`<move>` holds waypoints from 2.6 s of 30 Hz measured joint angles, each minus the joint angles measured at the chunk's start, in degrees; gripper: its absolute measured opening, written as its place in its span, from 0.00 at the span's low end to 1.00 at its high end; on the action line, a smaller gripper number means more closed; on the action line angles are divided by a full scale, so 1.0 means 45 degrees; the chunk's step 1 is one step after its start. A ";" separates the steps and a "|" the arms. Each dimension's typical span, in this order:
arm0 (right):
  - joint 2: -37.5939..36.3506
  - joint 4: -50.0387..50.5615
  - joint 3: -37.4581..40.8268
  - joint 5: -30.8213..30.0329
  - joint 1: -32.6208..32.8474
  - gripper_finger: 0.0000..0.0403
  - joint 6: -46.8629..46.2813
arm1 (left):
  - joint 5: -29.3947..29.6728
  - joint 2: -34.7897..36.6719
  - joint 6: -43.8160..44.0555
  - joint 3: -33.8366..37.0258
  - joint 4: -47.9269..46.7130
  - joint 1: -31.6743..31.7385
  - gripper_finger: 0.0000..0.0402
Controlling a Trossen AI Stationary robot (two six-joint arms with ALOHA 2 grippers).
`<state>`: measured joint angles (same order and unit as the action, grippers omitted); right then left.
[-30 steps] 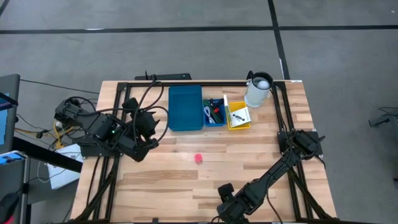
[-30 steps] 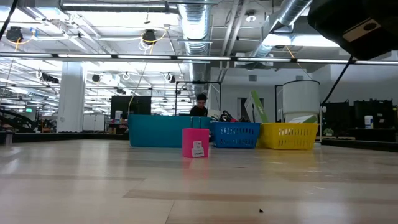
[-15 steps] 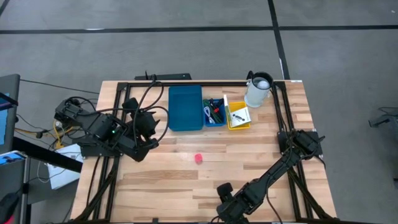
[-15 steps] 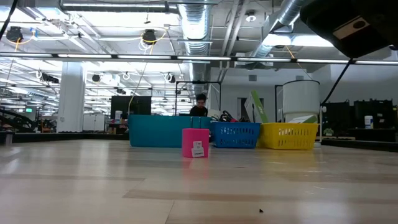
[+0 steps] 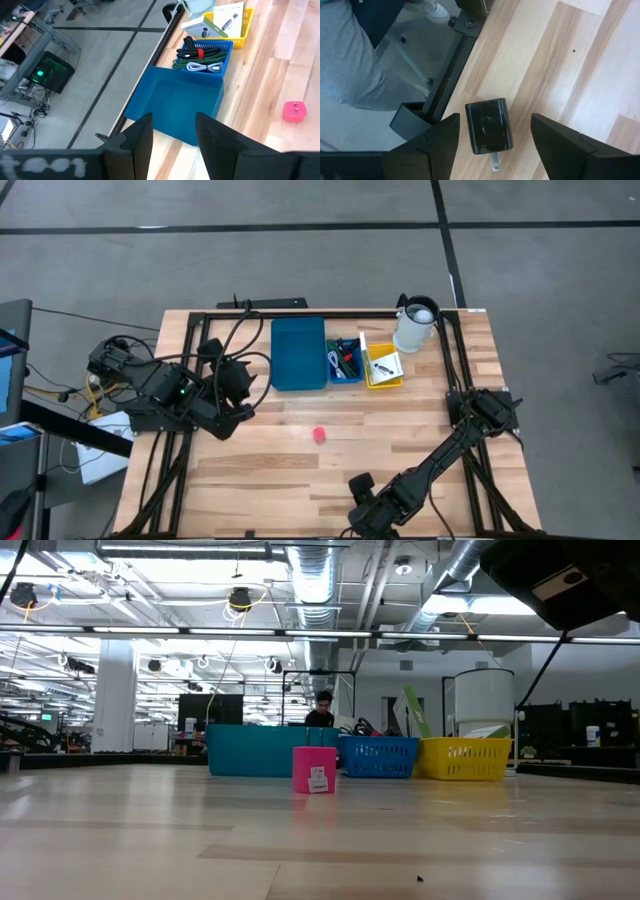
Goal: Pick and place items into bin
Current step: Put the black charger adapter into the blue bin
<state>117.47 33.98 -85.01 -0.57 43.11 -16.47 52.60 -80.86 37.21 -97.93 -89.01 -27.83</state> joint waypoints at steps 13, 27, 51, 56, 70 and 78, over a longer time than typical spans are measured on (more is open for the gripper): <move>-0.0015 -0.0343 0.0656 -0.0267 0.0083 0.59 0.0005 | -0.0274 0.0000 0.0228 0.0000 0.0008 0.0000 0.34; 0.0598 -0.0899 0.0678 -0.0001 0.0068 0.59 0.0127 | -0.0281 0.0000 0.0325 0.0000 0.0010 0.0000 0.34; 0.0709 0.1118 -0.0625 0.0144 -0.0713 0.34 0.0366 | -0.0320 0.0005 0.0321 0.0000 0.0047 0.0003 0.34; 0.0709 0.2591 -0.1714 -0.0007 -0.1546 0.36 0.1677 | -0.0322 0.0005 0.0074 0.0000 0.0044 0.0001 0.34; 0.0709 0.5697 -0.4826 -0.0172 -0.5854 0.34 0.6831 | -0.0331 0.0005 -0.0219 0.0000 -0.0005 0.0000 0.34; 0.0709 0.5605 -0.5746 -0.0225 -0.8879 0.35 0.8738 | -0.0330 0.0005 -0.0228 0.0000 -0.0005 0.0000 0.34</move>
<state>120.66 59.20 -110.87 -1.58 3.16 22.85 51.11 -80.84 36.18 -97.93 -89.03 -27.83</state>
